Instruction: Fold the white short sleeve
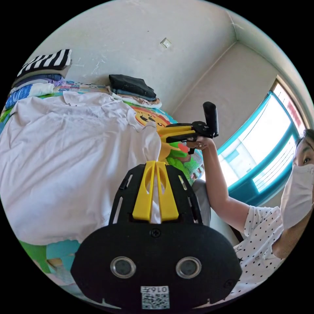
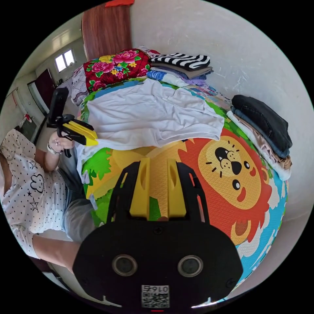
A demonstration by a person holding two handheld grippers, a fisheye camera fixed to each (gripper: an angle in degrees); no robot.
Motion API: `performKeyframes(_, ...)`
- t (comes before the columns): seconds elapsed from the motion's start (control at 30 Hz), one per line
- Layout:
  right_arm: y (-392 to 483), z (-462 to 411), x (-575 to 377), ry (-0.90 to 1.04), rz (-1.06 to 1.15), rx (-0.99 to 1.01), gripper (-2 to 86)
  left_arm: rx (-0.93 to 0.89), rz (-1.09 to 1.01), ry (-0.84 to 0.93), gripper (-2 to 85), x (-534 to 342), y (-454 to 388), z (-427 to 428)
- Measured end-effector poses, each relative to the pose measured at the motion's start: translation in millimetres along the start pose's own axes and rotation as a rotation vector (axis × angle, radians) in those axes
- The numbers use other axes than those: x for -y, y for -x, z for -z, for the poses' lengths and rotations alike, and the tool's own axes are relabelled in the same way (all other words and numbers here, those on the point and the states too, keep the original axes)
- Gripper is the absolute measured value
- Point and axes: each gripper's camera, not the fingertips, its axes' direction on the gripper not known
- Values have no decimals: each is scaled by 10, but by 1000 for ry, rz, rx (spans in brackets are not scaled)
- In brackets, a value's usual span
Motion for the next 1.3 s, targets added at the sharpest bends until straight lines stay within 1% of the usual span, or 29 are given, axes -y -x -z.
performKeyframes(0.1, 87, -69, 59, -29, 68, -12, 92, -10, 15, 6, -10, -87, 112, -114)
performKeyframes(0.23, 199, -73, 78, -121, 183, 58, 96, 6, 4, 8, -9, -179, 155, -254)
performKeyframes(0.3, 183, -124, 102, -112, 188, 72, 87, 16, -3, 8, -9, -246, 174, -346)
performKeyframes(0.37, 114, -202, 116, -35, 165, 97, 73, 11, -4, 6, -9, -302, 191, -420)
performKeyframes(0.43, 78, -179, 61, -34, 160, 107, 58, -1, -4, 3, -9, -359, 203, -502)
performKeyframes(0.53, 37, -25, -63, -61, 155, 122, 28, -69, -41, 3, -9, -453, 153, -675)
performKeyframes(0.7, -108, 331, -466, -81, 90, 84, 5, -305, -189, 79, -9, -591, -205, -1182)
performKeyframes(0.77, -180, 441, -766, -39, 35, 22, 1, -315, -250, 97, -8, -588, -348, -1326)
performKeyframes(0.83, -207, 429, -1001, 31, -1, -31, 0, -247, -313, 103, -8, -522, -475, -1451)
performKeyframes(0.9, -261, 414, -1175, 76, -69, -82, 0, -59, -421, 98, -7, -304, -630, -1664)
performKeyframes(0.93, -324, 433, -1246, 91, -133, -115, 1, 3, -447, 102, -7, -223, -664, -1742)
performKeyframes(1.0, -436, 535, -1306, 46, -237, -116, 6, 235, -523, 125, -4, 183, -755, -2175)
performKeyframes(1.03, -481, 608, -1327, 9, -268, -80, 11, 283, -535, 135, -1, 295, -765, -2310)
performKeyframes(1.1, -473, 673, -1332, -42, -260, -38, 33, 419, -578, 205, 12, 713, -779, -2928)
performKeyframes(1.13, -431, 672, -1311, -48, -233, -23, 55, 441, -594, 226, 16, 794, -783, -3092)
performKeyframes(1.2, -329, 621, -1245, -6, -170, -17, 78, 523, -677, 307, 25, 1011, -815, -3731)
performKeyframes(1.23, -241, 582, -1212, 25, -115, -27, 86, 546, -690, 325, 27, 1044, -818, -3882)
performKeyframes(1.3, -176, 546, -1192, 39, -83, -67, 91, 610, -718, 407, 31, 1118, -798, -4432)
